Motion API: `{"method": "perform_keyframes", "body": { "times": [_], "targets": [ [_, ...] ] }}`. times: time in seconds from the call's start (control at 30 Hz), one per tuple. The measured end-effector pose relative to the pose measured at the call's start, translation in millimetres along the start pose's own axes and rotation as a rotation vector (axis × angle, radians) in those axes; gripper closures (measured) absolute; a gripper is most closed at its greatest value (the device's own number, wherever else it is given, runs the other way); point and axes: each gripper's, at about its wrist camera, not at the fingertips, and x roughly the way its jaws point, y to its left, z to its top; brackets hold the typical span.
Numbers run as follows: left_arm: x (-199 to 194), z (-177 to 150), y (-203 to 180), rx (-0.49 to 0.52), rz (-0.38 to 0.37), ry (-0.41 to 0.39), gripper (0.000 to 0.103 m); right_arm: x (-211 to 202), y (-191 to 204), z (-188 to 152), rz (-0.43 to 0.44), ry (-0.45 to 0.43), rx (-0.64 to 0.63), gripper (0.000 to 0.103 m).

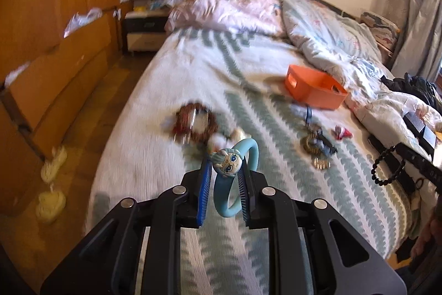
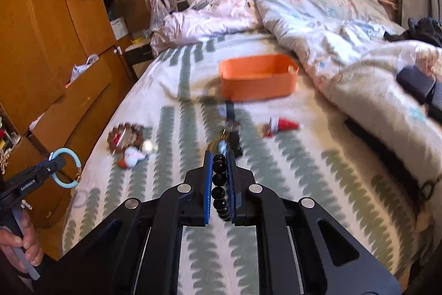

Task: Organize jewelry
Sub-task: 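Set the blue bangle down and open left tool while right tool releases the black bracelet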

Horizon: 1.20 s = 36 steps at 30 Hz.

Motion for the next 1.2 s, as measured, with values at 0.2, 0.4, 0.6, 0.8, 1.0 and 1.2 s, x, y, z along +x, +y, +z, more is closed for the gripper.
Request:
{"method": "perform_keyframes", "body": {
  "times": [0.2,0.4,0.6,0.8,1.0,1.2],
  "targets": [
    [16.3,-41.3,0.5,-0.018,0.025,0.130,0.084,9.8,1.2,-35.5,0.014,0.070,0.017,0.092],
    [32.8,-67.4,0.8,0.003,0.070,0.193,0.084,25.6,-10.8,-51.2,-0.024,0.130,0.045,0.092],
    [37.5,-73.5,6.5,0.012,0.120,0.216,0.080,37.6,-29.9,-57.0,-0.098,0.177,0.061,0.085],
    [25.4,-64.7,13.5,0.005,0.180,0.140,0.022,33.8,-30.5,-55.8,-0.215,0.123,-0.012,0.016],
    [28.4,-51.9,29.0,-0.047,0.169,0.146,0.019,25.8,-25.6,-50.4,-0.223,0.051,-0.039,0.003],
    [35.1,-35.8,50.2,-0.091,0.162,0.132,0.011,47.9,-15.6,-51.3,-0.227,0.154,-0.083,0.003]
  ]
}}
